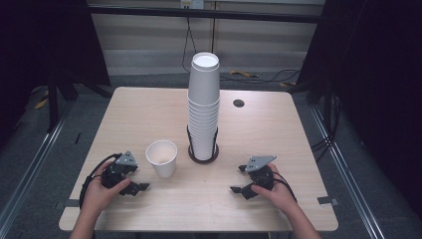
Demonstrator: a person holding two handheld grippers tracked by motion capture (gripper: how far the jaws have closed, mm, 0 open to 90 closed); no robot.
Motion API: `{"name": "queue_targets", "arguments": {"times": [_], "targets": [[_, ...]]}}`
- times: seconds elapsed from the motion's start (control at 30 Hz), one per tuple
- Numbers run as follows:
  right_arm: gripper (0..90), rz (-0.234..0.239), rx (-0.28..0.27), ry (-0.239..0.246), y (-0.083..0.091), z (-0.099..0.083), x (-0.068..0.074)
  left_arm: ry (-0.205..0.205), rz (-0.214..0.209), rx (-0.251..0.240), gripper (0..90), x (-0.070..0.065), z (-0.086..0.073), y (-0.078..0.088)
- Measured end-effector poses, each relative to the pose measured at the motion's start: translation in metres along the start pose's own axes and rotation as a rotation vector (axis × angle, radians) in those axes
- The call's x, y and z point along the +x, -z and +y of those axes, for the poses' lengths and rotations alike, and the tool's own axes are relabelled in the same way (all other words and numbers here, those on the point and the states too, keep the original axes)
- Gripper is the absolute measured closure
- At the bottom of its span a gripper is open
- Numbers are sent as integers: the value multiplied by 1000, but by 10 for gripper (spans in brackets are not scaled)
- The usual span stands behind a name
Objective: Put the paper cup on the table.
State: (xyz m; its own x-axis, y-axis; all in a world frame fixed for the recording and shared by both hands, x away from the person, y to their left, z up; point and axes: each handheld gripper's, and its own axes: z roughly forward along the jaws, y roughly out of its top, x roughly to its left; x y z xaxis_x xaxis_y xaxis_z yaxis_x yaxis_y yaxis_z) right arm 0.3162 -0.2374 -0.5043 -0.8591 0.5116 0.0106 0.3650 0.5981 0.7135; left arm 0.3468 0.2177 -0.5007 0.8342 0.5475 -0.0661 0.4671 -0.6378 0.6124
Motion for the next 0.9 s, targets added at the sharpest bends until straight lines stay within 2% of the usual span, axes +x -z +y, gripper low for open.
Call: {"name": "queue_targets", "arguments": {"times": [0.17, 0.23, 0.27, 0.37, 0.43, 0.5, 0.63, 0.9], "targets": [[152, 0, 0, 1, 0, 0, 0, -12, 23, -23, 152, 1, -3, -1], [152, 0, 0, 1, 0, 0, 0, -9, 16, -44, 135, 1, -4, -2], [152, 0, 0, 1, 0, 0, 0, -19, 22, -58, 129, 2, -6, -3], [152, -1, 0, 1, 0, 0, 0, -12, 19, -97, 105, 3, -11, -4], [152, -1, 0, 1, 0, 0, 0, -10, 22, -140, 67, 3, -15, -7], [152, -1, 0, 2, 0, 0, 0, -24, 22, -145, 32, 3, -16, -7], [152, -3, 1, 2, 0, 0, 0, -14, 20, -137, 3, 3, -16, -8], [152, -6, 0, -3, 0, 0, 1, -14, 23, -139, 0, 3, -16, -9]]}}
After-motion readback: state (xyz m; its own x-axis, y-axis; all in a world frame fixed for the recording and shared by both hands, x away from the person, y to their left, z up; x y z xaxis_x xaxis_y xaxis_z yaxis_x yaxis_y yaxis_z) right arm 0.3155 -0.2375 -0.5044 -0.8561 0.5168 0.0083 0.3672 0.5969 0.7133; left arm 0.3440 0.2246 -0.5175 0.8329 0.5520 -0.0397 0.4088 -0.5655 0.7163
